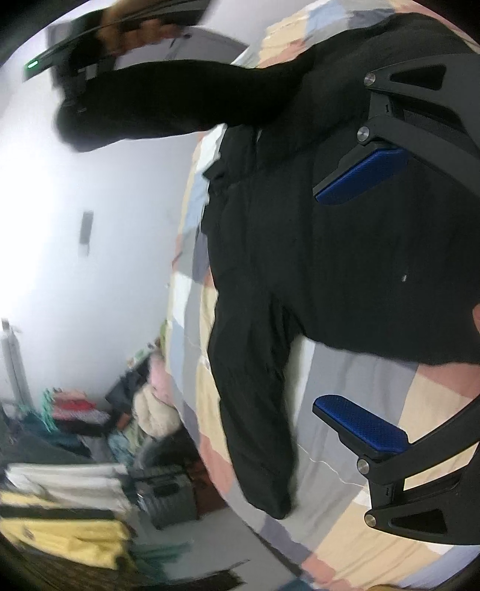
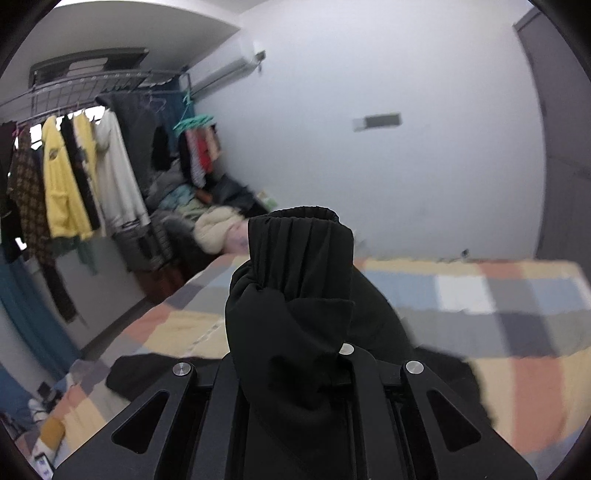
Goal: Fold large clothes
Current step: 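Lift the sleeve with the right tool and fold it across the jacket body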
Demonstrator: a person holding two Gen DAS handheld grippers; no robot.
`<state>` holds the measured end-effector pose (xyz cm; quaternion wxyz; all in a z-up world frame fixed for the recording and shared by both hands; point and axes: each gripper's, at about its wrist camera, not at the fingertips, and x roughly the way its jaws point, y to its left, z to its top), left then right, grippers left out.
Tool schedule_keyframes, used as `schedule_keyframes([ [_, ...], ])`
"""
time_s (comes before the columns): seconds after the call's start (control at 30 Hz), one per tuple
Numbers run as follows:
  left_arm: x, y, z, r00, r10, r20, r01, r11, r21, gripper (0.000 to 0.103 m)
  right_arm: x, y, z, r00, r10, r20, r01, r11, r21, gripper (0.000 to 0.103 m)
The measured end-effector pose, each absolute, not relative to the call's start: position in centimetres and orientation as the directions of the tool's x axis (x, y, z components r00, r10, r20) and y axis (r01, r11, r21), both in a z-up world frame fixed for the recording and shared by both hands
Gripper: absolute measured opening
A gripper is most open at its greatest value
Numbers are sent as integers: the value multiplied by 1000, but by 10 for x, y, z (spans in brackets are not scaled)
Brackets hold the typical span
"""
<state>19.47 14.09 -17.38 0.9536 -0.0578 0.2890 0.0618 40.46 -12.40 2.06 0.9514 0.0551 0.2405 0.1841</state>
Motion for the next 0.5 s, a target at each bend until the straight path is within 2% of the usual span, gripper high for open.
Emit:
schedule_keyframes([
  [0.1, 200, 161, -186, 811, 71, -581, -180, 975, -132, 103, 421, -78, -26, 773, 417, -479, -357, 909, 216, 9],
  [0.5, 226, 168, -216, 787, 59, -614, -171, 977, -127, 103, 435, 9, -170, 640, 402, -655, -438, 891, 119, 11],
])
